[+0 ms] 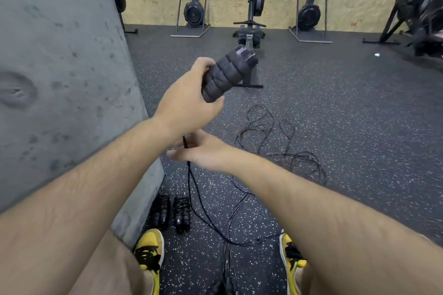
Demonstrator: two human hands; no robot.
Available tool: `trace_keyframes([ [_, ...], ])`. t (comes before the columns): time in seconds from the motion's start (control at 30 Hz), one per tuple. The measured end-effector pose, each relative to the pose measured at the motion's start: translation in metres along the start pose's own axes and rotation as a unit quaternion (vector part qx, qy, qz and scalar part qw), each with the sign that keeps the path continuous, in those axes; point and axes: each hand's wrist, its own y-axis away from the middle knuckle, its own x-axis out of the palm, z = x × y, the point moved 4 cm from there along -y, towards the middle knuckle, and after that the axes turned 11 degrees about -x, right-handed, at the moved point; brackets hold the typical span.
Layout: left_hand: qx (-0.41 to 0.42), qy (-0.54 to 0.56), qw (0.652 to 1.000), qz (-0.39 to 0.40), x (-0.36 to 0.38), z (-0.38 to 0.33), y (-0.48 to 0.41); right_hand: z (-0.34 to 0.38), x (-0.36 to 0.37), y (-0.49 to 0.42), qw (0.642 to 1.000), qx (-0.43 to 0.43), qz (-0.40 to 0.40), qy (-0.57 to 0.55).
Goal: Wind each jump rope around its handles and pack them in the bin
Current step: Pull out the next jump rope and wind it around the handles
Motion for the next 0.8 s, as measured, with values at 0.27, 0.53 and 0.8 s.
trace_keyframes([
  [0.27,0.024,-0.076,0.995,0.058,-0.034,0.046,-0.004,0.007,-0.054,0.005,0.998,-0.010,0.016,0.055],
  [0.53,0.126,-0.315,0.935,0.107,-0.025,0.069,0.002,-0.010,-0.125,0.039,0.987,0.017,-0.030,0.155],
  [0.8,0.163,-0.425,0.888,0.066,0.002,0.057,0.000,0.012,-0.119,0.044,0.965,0.011,-0.129,0.229],
])
